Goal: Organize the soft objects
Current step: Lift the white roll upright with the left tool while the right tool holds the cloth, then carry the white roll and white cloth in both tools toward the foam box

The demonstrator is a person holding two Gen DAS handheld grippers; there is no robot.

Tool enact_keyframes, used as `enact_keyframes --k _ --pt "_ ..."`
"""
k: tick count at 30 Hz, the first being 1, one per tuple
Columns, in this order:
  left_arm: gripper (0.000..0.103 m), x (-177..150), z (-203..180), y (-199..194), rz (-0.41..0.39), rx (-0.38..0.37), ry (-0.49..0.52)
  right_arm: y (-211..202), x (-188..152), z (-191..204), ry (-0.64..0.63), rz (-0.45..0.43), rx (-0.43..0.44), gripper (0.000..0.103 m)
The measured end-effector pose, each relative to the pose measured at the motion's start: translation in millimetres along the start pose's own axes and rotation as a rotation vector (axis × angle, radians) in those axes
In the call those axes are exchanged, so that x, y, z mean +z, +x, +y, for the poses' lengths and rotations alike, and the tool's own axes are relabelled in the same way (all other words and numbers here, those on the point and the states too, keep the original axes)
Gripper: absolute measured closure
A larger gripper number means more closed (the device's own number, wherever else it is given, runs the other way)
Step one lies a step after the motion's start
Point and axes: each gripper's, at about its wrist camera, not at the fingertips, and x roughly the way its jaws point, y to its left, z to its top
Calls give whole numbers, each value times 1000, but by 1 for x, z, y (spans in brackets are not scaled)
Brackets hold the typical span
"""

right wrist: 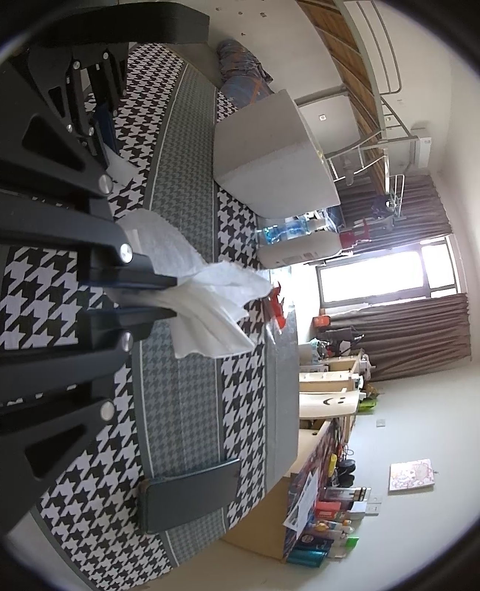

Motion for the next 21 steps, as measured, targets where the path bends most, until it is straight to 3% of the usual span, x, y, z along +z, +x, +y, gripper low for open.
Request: enact_keyframes --k 13,21 --pt "89 29 31 -36 -187 -24 34 -6 10 17 15 -30 9 92" --pt "89 34 37 -54 -250 -69 61 -15 14 29 27 -55 -12 92"
